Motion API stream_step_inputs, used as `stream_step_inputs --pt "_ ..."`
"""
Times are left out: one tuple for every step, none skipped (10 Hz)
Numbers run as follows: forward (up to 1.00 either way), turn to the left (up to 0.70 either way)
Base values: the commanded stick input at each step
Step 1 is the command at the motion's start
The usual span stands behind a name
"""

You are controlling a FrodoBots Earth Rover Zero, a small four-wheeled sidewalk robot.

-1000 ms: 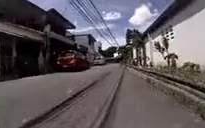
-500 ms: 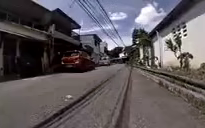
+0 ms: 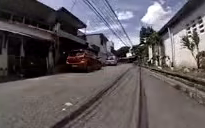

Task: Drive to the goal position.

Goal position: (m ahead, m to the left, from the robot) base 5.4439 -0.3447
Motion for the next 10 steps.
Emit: stream_step_inputs --pt "0.70 0.13" --pt "0.70 0.13" --pt "0.70 0.13" --pt "0.70 0.13" --pt "0.70 0.13" --pt "0.70 0.13" --pt "0.70 0.13" --pt "0.70 0.13" --pt "0.70 0.13" --pt "0.70 -0.16"
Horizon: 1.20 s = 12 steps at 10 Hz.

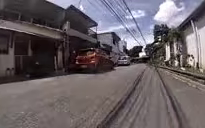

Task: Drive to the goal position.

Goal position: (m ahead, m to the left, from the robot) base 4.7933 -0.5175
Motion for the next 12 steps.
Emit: stream_step_inputs --pt "0.70 -0.22" --pt "0.70 -0.22" --pt "0.70 -0.22" --pt "0.70 -0.22" --pt "0.70 -0.22" --pt "0.70 -0.22" --pt "0.70 -0.22" --pt "0.70 -0.22" --pt "0.70 -0.22" --pt "0.70 -0.22" --pt "0.70 -0.04" --pt "0.70 0.13"
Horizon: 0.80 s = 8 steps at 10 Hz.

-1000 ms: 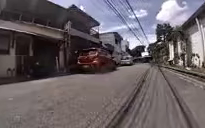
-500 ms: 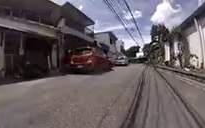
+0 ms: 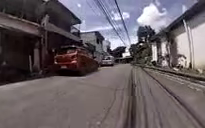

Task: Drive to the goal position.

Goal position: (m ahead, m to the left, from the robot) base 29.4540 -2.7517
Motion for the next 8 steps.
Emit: stream_step_inputs --pt "0.70 0.14" --pt "0.70 0.14" --pt "0.70 0.14" --pt "0.70 0.14" --pt "0.70 0.14" --pt "0.70 0.14" --pt "0.70 0.14" --pt "0.70 0.10"
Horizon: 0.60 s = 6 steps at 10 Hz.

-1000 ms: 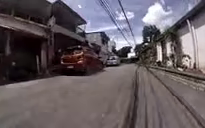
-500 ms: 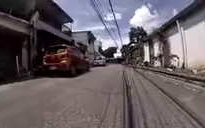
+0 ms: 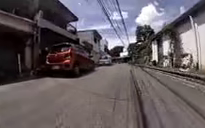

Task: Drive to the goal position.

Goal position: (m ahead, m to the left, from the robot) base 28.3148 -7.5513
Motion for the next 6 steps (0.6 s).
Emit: stream_step_inputs --pt "0.70 0.05" --pt "0.70 0.00" --pt "0.70 -0.05" --pt "0.70 -0.11" --pt "0.70 -0.16" --pt "0.70 -0.21"
